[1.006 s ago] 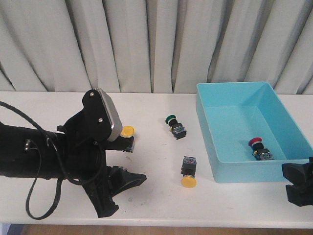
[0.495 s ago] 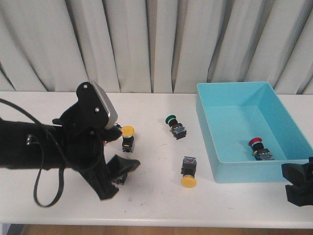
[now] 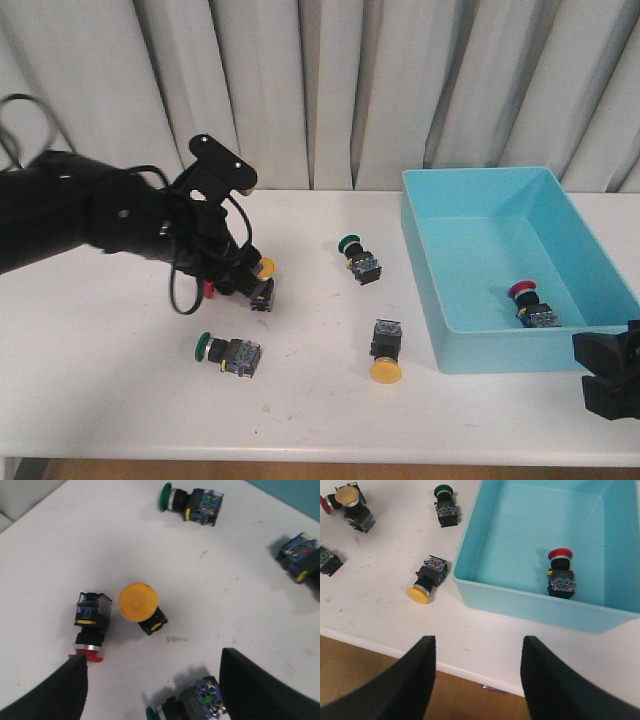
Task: Pick red and yellow buttons and place in box
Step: 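Reach the left gripper to the yellow-capped button near the red one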
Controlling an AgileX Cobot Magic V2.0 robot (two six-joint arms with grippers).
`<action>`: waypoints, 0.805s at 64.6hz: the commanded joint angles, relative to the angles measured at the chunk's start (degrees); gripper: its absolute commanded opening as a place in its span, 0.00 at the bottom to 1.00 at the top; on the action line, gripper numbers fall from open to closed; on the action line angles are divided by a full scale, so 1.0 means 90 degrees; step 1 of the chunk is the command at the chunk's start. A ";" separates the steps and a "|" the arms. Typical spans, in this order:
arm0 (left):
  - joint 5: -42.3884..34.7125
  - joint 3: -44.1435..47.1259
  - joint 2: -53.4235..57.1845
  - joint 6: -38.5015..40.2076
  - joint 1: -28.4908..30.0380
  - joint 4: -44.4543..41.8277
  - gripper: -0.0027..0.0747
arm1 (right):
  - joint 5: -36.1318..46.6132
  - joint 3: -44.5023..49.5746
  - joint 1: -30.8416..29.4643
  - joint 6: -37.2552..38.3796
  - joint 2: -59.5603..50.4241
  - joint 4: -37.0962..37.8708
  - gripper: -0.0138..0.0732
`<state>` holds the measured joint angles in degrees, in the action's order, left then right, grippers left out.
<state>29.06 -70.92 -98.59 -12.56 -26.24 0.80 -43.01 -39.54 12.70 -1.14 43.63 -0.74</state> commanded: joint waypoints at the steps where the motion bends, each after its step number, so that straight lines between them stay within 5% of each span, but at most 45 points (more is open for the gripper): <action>1: -0.0078 -0.0683 -0.0263 0.0831 -0.0003 -0.0557 0.71 | 0.0410 -0.0181 0.0017 -0.0005 -0.0026 -0.0022 0.59; 35: 0.0571 -0.2744 -0.2587 0.1570 0.0010 -0.0606 0.71 | 0.0481 -0.0181 0.0017 -0.0005 -0.0026 -0.0016 0.59; 52: 0.0600 -0.2966 -0.2892 0.1901 0.0017 -0.0606 0.69 | 0.0487 -0.0181 0.0017 -0.0005 -0.0026 0.0012 0.59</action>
<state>35.98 -95.59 -128.03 3.27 -26.07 -4.60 -42.32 -39.54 12.70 -1.10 43.63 -0.89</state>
